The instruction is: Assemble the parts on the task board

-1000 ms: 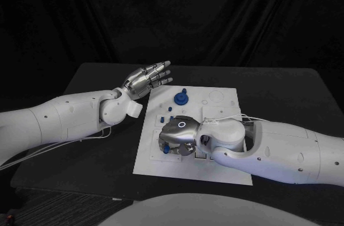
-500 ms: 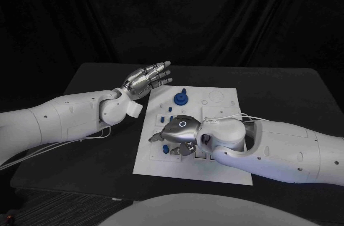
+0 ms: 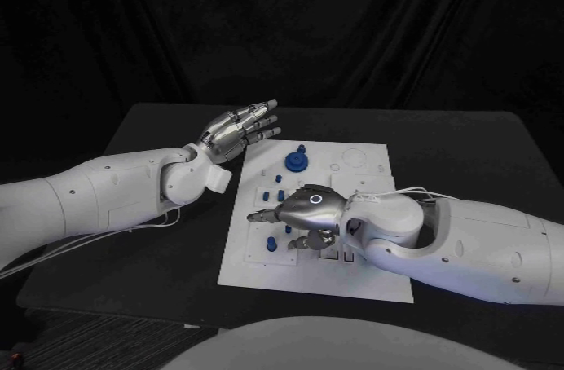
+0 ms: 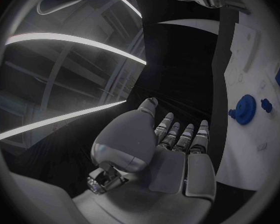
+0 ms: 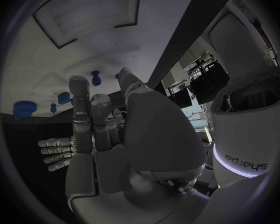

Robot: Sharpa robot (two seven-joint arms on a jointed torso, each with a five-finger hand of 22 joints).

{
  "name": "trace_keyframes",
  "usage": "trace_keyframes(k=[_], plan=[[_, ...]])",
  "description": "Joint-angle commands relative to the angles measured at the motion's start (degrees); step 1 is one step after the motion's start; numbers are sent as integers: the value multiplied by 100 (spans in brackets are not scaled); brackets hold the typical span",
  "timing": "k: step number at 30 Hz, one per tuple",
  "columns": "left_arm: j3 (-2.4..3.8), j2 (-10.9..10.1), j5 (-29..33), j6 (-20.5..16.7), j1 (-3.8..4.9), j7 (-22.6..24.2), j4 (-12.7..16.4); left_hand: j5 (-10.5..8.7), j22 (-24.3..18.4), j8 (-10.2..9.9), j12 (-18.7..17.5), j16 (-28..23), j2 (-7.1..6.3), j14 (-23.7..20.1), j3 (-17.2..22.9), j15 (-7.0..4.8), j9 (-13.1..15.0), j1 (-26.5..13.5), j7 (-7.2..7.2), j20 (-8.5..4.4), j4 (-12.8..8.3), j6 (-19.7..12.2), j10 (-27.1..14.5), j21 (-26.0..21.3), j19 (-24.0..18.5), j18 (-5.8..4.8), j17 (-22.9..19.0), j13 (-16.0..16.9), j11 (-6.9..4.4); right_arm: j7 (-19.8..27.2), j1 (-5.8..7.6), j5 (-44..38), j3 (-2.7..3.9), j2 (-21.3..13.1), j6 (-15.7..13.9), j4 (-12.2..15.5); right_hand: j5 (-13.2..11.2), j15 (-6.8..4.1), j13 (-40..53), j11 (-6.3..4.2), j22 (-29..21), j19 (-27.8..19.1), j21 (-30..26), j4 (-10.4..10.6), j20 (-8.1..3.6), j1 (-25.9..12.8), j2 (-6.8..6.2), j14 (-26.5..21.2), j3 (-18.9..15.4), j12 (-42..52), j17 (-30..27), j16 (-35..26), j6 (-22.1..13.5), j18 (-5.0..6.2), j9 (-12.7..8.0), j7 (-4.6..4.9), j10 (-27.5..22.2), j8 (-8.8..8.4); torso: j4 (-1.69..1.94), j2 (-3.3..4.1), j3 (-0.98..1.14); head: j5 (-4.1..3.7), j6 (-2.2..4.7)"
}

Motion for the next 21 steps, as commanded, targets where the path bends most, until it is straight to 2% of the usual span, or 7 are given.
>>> trace_keyframes(k=[1,4,8,11,16,18,21], plan=[[6,-10,34,57,-8,66,18,38,-7,36,-11,1,14,-2,31,10,7,-9,19,-1,-17,36,-27,15,1,-99,1,-4,-20,214,113,134,6,-204,-844,191,-11,0,3,5,344,-2,33,107,-11,97,19,-12,-2,78,38,22,181,63,25,39,-50,27,4,8,4,-20,0],[6,-24,34,54,-8,76,24,35,-5,40,-7,5,6,-1,39,10,8,-15,23,-1,-18,43,-27,16,4,-99,2,-3,-17,383,301,577,6,-540,-1376,439,63,-16,23,-27,382,72,180,155,-25,154,129,59,40,253,153,117,559,44,63,109,72,93,12,8,2,-30,0],[6,-66,34,33,-8,79,38,35,-5,40,-7,5,6,-1,39,10,8,-15,23,-1,-18,43,-27,16,4,-99,2,-3,-17,522,673,1647,6,-1161,-1825,820,400,-4,199,-174,469,270,603,54,-22,139,365,260,166,988,471,369,2340,-20,282,457,1098,516,14,6,-1,-44,0],[6,-100,34,16,-8,74,47,35,0,44,2,10,4,1,42,10,9,-16,24,-1,-19,52,-26,18,8,-99,3,-2,-15,443,920,2333,6,-1637,-1777,995,528,-175,481,-395,458,251,582,-64,-149,154,388,249,250,1583,455,354,2790,2,374,682,1593,695,-11,-6,-7,-39,0],[5,-126,34,-5,-8,76,61,35,4,49,14,18,-4,6,45,10,11,-19,28,-1,-22,66,-23,19,13,-98,5,0,-12,-72,1097,2957,4,-2320,-1248,1005,502,-313,3244,-571,373,134,201,-56,-279,-365,436,173,131,5024,233,147,3204,37,597,534,1061,942,-25,-15,-26,-108,0],[5,-133,34,1,-9,77,63,35,4,49,14,18,-4,6,45,10,11,-19,28,-1,-22,66,-23,19,13,-98,5,0,-12,-408,1087,3029,3,-2460,-871,948,517,-321,6012,-624,409,192,319,296,-284,-1057,510,385,-161,7074,947,617,3391,21,797,457,2587,1222,-39,-14,-24,-122,0],[5,-147,34,12,-10,79,71,35,1,54,18,23,-9,9,49,10,12,-21,32,0,-25,73,-21,19,12,-97,6,1,-8,-1017,989,3022,2,-2633,-252,868,829,-528,7104,-860,633,613,1392,496,-452,-2402,817,851,-609,7697,2200,1420,4116,-124,1084,167,3416,1633,-57,-15,-8,-107,0]])
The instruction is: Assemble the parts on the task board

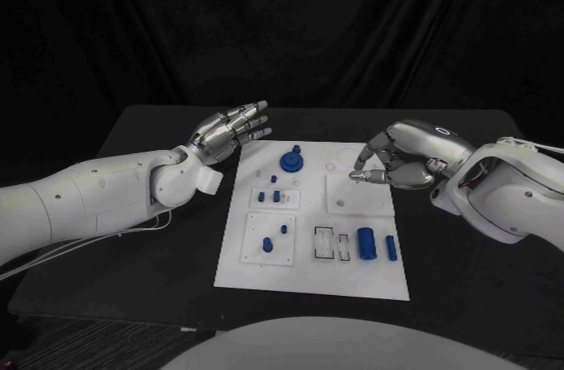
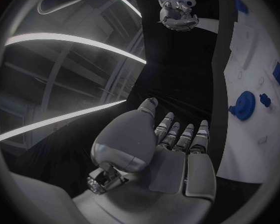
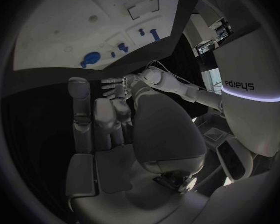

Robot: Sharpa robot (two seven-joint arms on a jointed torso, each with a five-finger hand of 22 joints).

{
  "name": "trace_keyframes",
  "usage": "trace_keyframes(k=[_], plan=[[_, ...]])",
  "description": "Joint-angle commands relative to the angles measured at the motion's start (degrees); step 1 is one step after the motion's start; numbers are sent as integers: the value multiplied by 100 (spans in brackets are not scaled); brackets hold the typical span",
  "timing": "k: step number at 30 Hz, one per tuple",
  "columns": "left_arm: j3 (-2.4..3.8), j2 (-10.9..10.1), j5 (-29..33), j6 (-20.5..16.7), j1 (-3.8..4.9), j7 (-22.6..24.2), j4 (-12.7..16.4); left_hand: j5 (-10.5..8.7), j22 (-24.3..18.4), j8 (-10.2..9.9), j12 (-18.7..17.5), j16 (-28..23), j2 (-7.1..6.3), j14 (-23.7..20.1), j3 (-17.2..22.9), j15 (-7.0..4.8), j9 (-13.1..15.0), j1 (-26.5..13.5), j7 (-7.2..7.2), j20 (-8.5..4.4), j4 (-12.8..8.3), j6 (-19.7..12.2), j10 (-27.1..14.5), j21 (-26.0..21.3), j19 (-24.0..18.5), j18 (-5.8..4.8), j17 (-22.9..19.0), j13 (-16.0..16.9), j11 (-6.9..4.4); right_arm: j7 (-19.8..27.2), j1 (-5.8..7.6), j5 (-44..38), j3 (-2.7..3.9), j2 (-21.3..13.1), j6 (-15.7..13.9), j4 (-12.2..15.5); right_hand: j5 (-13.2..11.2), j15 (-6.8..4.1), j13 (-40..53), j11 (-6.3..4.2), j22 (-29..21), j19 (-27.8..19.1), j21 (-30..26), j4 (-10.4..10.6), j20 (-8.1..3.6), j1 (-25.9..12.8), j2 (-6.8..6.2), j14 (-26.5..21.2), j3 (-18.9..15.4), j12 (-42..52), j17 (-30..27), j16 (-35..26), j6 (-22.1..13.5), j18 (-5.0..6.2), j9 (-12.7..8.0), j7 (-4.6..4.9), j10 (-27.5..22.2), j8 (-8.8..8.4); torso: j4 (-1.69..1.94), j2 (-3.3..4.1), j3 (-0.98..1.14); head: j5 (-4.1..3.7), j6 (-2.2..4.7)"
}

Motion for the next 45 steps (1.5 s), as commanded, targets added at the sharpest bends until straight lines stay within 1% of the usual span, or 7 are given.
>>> trace_keyframes(k=[1,4,9,18,25,30,45], plan=[[6,-9,34,23,-7,80,20,35,0,31,18,23,-9,9,33,10,6,-21,-9,0,-9,32,-21,19,12,-97,6,1,-8,-1198,-132,411,-5,-123,1081,-56,197,-148,848,-162,645,296,744,71,-132,-695,156,342,-237,473,950,600,383,-132,160,-180,610,184,-9,-4,7,-9,0],[6,-23,34,25,-8,84,26,35,0,31,18,23,-9,9,33,10,6,-21,-9,0,-9,32,-21,19,12,-97,6,1,-8,-1750,-227,323,-5,-171,1604,-78,286,-302,2216,-328,874,688,1947,77,-301,-1505,277,581,-595,1084,1725,1069,705,-312,312,-339,1611,224,6,0,14,-19,0],[6,-56,33,39,-16,87,40,36,-3,33,21,23,-10,9,38,12,6,-23,-5,0,-10,31,-20,19,11,-97,6,1,-4,-2491,-288,302,-6,-116,2347,-33,-112,-423,2326,-451,1133,954,3269,76,-423,-2110,353,705,-911,1130,2259,1385,1136,-511,507,-480,1681,227,-15,-3,18,-21,0],[6,-66,34,15,-22,94,70,37,-5,33,19,23,-9,10,39,12,5,-24,-4,0,-10,30,-20,18,10,-98,6,1,-3,-3432,-154,922,-4,-100,3155,308,-450,-390,2326,-369,1173,967,3600,62,-417,-2410,411,720,-1047,1130,2333,1436,967,-549,404,-372,1681,-270,8,-10,-13,-166,0],[6,-117,34,-90,-20,105,183,41,10,58,79,54,-35,28,60,20,12,-30,19,3,-28,85,3,27,29,-98,12,10,27,-3666,156,1092,-4,-218,3201,607,-319,-229,2326,-181,1171,947,3652,-4,-291,-2219,471,703,-1038,1130,2247,1403,369,-551,160,-143,1681,-844,-7,-27,-47,-259,0],[6,-199,35,-164,-19,109,316,43,26,69,105,79,-52,44,64,23,14,-39,32,4,-35,104,16,36,48,-99,17,13,40,-3732,217,997,-5,-231,3237,717,-280,-172,2326,-124,1169,938,3662,-36,-235,-2159,481,694,-1046,1130,2199,1383,220,-549,84,-78,1681,-992,-22,-15,-68,-273,0],[6,-303,36,-145,-17,64,388,44,23,77,124,90,-63,52,64,26,16,-49,44,5,-36,123,25,38,52,-100,19,16,49,-3737,-329,-645,-12,93,2507,813,-536,-202,2326,-155,1163,926,3670,-141,-228,-2039,454,690,-1095,1130,2166,1375,441,-538,193,-127,1681,-936,-136,-15,-76,-333,0]])
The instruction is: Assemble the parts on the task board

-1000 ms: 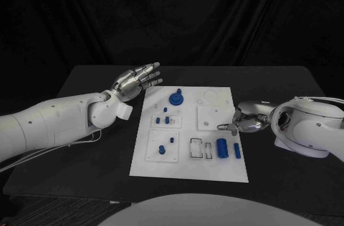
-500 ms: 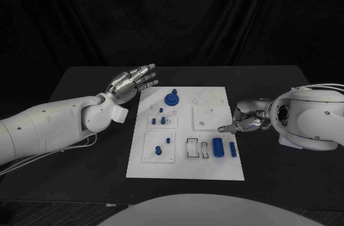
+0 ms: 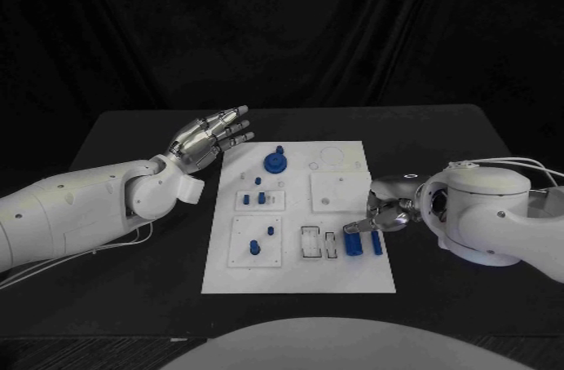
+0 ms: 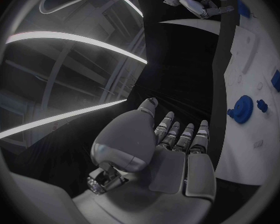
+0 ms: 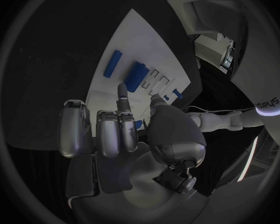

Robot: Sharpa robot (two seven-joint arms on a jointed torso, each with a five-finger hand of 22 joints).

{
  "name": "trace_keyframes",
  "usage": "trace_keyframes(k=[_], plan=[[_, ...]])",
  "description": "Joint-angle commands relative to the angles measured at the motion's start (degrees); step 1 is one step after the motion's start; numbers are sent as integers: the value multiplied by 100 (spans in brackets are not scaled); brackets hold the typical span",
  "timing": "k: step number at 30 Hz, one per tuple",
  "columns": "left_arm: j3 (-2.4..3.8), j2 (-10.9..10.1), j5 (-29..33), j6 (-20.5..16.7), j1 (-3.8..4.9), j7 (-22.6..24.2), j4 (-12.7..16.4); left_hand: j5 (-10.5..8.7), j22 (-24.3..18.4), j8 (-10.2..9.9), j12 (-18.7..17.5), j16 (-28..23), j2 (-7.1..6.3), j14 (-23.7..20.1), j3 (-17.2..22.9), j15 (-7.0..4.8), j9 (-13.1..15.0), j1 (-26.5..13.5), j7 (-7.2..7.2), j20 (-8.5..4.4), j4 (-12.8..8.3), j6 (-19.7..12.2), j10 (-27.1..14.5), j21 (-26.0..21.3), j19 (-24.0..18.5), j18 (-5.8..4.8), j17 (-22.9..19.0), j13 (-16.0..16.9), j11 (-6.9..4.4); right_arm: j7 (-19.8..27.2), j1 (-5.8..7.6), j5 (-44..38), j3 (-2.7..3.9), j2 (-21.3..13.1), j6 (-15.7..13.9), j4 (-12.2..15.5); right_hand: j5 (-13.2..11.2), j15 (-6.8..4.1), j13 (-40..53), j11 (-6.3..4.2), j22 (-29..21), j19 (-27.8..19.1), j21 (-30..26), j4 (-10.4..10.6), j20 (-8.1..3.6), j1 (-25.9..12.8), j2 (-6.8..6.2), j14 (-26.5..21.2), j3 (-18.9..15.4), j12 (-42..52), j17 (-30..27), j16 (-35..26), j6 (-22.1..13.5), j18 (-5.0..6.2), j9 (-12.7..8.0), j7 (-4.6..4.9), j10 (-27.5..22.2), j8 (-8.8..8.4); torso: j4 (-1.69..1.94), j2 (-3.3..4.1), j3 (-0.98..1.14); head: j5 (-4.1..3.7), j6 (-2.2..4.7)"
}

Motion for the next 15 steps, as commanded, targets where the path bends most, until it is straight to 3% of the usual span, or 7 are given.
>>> trace_keyframes(k=[1,4,6,15], plan=[[6,-10,35,-10,0,65,6,20,2,26,35,39,-37,31,32,6,6,-23,3,5,-4,41,8,38,52,-99,7,8,33,-125,-108,-722,0,48,-379,-3,-53,-16,1508,-10,1166,208,38,-14,3,35,25,506,-17,14,1037,-12,68,-47,26,-18,606,27,-40,-4,-9,9,0],[6,-22,35,-11,0,67,12,20,2,26,35,39,-37,31,32,6,6,-23,3,5,-4,41,8,38,52,-99,7,8,33,-123,-186,-965,-1,95,-427,-29,-74,-27,1508,-23,1168,209,49,-3,-4,21,33,507,-31,14,1038,-11,124,-48,59,-34,606,55,-46,-2,-19,20,0],[6,-26,35,-8,0,67,11,20,2,26,35,39,-37,31,32,6,6,-23,3,5,-4,41,8,38,52,-99,7,8,33,-123,-223,-1119,-1,132,-427,-51,-121,-48,1508,-35,1168,208,57,18,-18,-6,20,510,-59,14,1053,-3,189,-48,100,-52,606,87,-26,-4,-22,1,0],[6,-25,35,13,0,67,4,24,2,30,32,41,-41,32,35,8,6,-29,8,4,-5,46,10,39,54,-101,7,7,36,-122,-394,-1514,-1,302,-429,-158,-275,-98,1508,-91,1158,189,35,108,-62,-63,-13,506,-119,14,1030,-9,365,-40,257,-117,606,188,-30,-3,-23,39,0]])
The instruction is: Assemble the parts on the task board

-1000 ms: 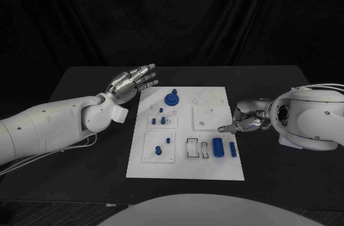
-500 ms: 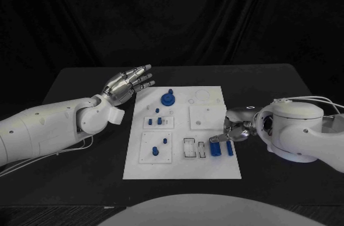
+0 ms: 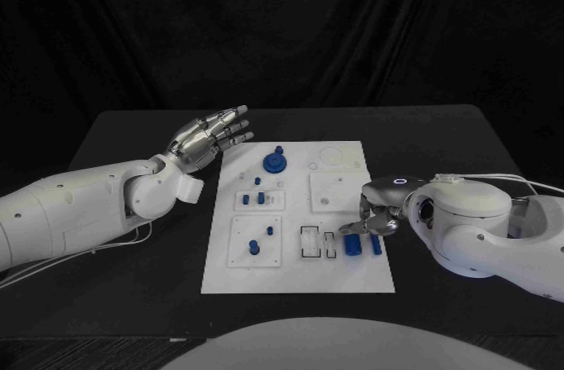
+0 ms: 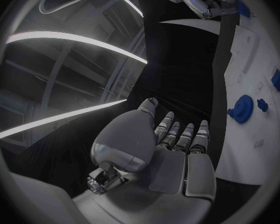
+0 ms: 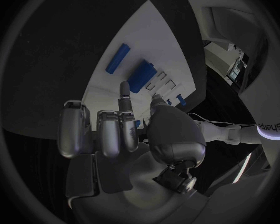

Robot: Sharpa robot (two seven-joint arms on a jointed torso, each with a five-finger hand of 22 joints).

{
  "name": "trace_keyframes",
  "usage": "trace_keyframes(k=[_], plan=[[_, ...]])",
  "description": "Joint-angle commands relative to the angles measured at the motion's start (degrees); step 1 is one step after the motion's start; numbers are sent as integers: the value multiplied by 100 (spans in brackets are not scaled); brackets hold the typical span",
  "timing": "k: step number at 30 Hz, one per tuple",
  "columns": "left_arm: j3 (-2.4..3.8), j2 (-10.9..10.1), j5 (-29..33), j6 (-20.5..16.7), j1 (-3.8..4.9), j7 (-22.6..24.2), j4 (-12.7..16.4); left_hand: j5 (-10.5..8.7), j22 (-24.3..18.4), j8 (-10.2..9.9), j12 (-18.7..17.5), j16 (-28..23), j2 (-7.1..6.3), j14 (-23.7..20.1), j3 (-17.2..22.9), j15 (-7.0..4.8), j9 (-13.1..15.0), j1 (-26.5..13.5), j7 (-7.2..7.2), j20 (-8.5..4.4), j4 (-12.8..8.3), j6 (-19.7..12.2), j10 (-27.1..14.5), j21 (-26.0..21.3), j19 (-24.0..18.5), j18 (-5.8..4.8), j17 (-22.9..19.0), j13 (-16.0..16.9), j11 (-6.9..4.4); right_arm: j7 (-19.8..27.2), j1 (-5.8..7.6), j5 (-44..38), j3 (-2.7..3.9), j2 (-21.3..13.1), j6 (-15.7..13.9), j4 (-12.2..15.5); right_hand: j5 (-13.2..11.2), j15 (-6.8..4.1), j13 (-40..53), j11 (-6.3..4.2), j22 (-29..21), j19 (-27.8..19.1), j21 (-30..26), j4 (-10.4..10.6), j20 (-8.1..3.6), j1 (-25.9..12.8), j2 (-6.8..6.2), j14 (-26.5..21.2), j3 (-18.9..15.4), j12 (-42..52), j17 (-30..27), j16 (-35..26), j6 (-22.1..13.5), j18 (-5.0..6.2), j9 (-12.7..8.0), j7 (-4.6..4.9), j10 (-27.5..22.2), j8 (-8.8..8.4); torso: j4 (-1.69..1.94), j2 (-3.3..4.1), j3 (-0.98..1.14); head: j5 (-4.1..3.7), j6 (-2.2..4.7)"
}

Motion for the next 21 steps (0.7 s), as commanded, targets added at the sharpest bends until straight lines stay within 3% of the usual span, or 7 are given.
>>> trace_keyframes(k=[1,4,9,14,19,21], plan=[[5,10,34,18,0,68,2,24,2,31,32,19,-41,32,35,8,7,-29,8,4,-6,46,11,39,54,-101,8,8,37,-101,-69,-419,0,48,-108,-49,-32,-44,1509,-52,1153,204,-17,19,-45,-67,-16,517,-27,14,1014,-16,39,-37,28,-8,606,29,3,-1,-5,16,0],[5,18,34,28,0,61,-4,25,-2,30,31,17,-43,31,36,9,5,-31,9,4,-6,41,11,38,52,-102,7,7,39,-101,-147,-474,0,104,-99,-109,-21,-52,1509,-61,1141,187,-56,-1,-53,-20,-20,510,-16,14,974,-33,50,-28,61,-17,606,40,12,2,-5,29,0],[5,25,34,48,-1,45,-19,25,-2,30,31,17,-43,31,36,9,5,-31,9,4,-6,41,11,38,52,-102,7,7,39,-101,-218,-537,0,208,-86,-206,-7,-57,1509,-67,1132,174,-85,-24,-59,29,-32,505,-7,14,949,-44,47,-22,91,-22,606,43,-4,-1,-3,56,0],[5,40,34,63,-1,41,-41,26,-7,31,27,17,-45,30,37,10,5,-34,11,4,-7,42,10,37,49,-103,6,6,41,-103,-282,-555,0,259,-50,-255,4,-64,1509,-82,1117,151,-133,-80,-68,141,-80,495,9,14,898,-66,59,-12,165,-37,606,63,13,2,-7,52,0],[5,53,34,78,-2,37,-63,26,-7,31,27,17,-45,30,37,10,5,-34,11,4,-7,42,10,37,49,-103,6,6,41,-108,-340,-529,0,313,9,-321,54,-66,1509,-89,1097,123,-202,-125,-72,227,-102,480,28,14,817,-100,42,3,221,-42,606,64,-5,-1,-6,77,0],[5,64,34,87,-2,36,-74,26,-7,31,27,17,-45,30,37,10,5,-34,11,4,-7,42,10,37,49,-103,6,6,41,-112,-370,-458,0,330,73,-347,263,-60,1509,-85,1066,81,-304,-230,-69,401,-100,460,79,14,714,-149,-26,24,300,-35,606,43,2,-3,-6,80,0]])
